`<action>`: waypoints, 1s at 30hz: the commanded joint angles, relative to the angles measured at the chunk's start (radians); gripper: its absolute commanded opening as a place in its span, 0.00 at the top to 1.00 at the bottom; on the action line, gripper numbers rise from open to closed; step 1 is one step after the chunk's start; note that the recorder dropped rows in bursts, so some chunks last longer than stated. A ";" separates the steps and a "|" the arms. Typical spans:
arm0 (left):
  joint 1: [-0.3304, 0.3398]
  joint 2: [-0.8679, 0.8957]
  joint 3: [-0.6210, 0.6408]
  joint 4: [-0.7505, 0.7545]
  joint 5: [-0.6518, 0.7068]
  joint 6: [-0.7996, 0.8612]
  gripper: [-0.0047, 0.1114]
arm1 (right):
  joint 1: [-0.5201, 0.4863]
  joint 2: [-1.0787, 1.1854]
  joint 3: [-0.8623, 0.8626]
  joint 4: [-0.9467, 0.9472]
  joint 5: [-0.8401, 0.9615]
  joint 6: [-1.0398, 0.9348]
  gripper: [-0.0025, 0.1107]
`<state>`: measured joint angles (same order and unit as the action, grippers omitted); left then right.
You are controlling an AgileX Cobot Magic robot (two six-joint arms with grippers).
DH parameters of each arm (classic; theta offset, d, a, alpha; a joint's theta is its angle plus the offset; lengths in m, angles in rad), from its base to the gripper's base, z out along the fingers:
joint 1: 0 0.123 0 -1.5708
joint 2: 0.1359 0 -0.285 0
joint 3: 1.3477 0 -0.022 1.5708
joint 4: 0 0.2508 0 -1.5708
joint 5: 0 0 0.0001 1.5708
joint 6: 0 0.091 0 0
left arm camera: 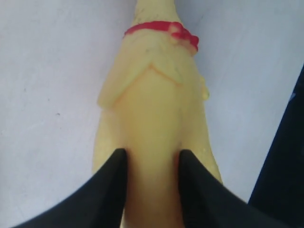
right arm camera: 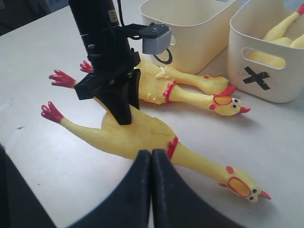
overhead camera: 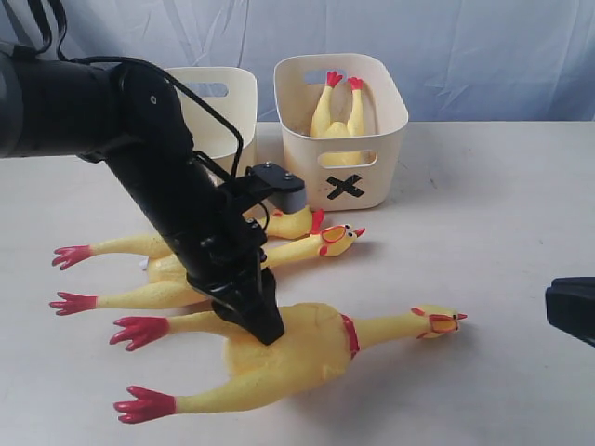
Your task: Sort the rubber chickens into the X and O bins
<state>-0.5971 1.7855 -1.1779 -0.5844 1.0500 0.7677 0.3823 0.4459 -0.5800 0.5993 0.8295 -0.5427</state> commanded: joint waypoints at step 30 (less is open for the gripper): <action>0.070 -0.129 -0.022 -0.086 -0.275 0.006 0.96 | -0.003 -0.004 0.004 -0.014 -0.017 0.000 0.99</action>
<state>-0.5493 1.6869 -1.1898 -0.6374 0.8194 0.7700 0.3823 0.4459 -0.5800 0.5908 0.8256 -0.5410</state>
